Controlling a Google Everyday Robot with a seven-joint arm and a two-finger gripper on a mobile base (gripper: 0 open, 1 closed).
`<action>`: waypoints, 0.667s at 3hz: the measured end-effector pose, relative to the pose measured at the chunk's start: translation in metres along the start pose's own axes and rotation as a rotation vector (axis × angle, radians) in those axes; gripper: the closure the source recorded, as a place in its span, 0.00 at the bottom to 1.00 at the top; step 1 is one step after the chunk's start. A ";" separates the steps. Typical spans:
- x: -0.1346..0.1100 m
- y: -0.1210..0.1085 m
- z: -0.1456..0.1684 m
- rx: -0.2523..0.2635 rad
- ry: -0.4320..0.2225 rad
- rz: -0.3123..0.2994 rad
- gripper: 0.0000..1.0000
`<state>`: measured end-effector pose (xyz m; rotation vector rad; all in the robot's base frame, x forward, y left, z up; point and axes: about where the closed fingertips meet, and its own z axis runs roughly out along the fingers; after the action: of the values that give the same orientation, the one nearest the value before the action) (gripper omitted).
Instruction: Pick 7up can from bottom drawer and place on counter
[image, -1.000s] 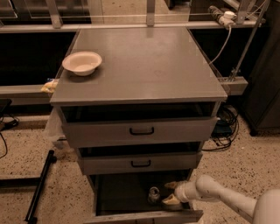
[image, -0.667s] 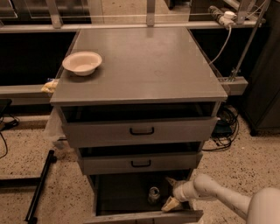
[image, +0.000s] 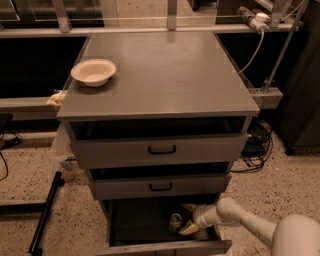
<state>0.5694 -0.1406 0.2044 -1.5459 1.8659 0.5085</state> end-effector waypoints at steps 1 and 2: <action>-0.002 -0.004 0.013 -0.004 -0.026 -0.007 0.30; -0.003 -0.005 0.028 -0.016 -0.054 -0.002 0.28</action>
Offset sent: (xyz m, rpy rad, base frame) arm 0.0209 0.0261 -0.0283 0.0850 0.0009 0.0209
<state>0.5814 -0.1212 0.1869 -1.5297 1.8239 0.5601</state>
